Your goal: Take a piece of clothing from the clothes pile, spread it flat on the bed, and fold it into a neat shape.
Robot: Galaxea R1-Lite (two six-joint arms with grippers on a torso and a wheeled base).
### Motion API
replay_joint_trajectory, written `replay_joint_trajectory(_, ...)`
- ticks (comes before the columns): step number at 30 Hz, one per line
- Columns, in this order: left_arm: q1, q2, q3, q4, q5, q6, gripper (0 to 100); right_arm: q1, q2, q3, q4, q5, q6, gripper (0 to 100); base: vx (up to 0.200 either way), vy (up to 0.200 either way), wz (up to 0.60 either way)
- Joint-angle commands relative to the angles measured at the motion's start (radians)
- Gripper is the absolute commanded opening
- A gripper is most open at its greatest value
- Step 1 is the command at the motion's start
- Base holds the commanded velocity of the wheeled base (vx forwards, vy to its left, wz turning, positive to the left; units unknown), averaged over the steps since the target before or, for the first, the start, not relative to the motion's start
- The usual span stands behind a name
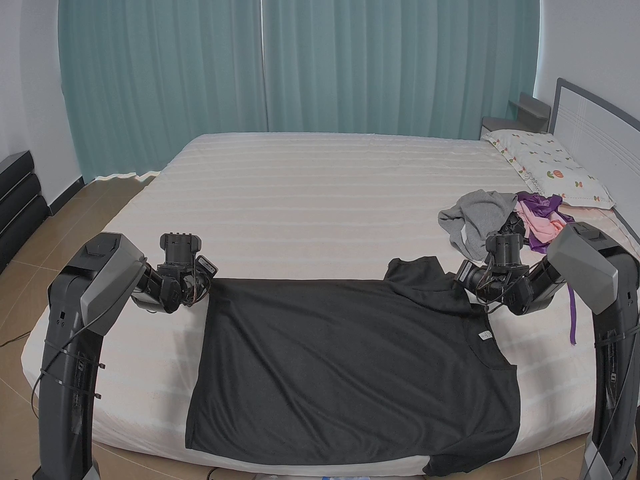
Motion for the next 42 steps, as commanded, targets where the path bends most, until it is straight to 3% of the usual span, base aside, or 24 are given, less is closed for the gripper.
replay_joint_trajectory(1,0.001,-0.009,0.010,0.001,-0.002,-0.003,0,-0.017,-0.034,-0.039,-0.003,-0.011,0.024,0,0.000,0.000,0.00)
replay_joint_trajectory(7,0.002,-0.029,-0.047,0.003,0.000,0.006,0,-0.056,-0.050,-0.105,-0.035,-0.014,0.024,0,0.000,0.000,0.00)
replay_joint_trajectory(13,0.015,-0.020,-0.091,0.019,0.000,0.112,0,-0.072,-0.014,-0.181,-0.035,-0.029,0.027,0,0.000,0.000,0.00)
replay_joint_trajectory(22,0.004,0.071,-0.222,0.021,-0.002,0.155,0,-0.069,0.075,-0.327,-0.028,-0.103,0.022,0,0.000,0.000,0.00)
replay_joint_trajectory(31,-0.001,0.135,-0.314,0.021,0.000,0.156,0,-0.072,0.119,-0.333,-0.038,-0.126,0.025,0,0.000,0.000,0.00)
replay_joint_trajectory(42,-0.021,0.178,-0.326,0.021,-0.002,0.155,0,-0.065,0.182,-0.335,-0.052,-0.138,0.025,0,0.000,0.000,0.00)
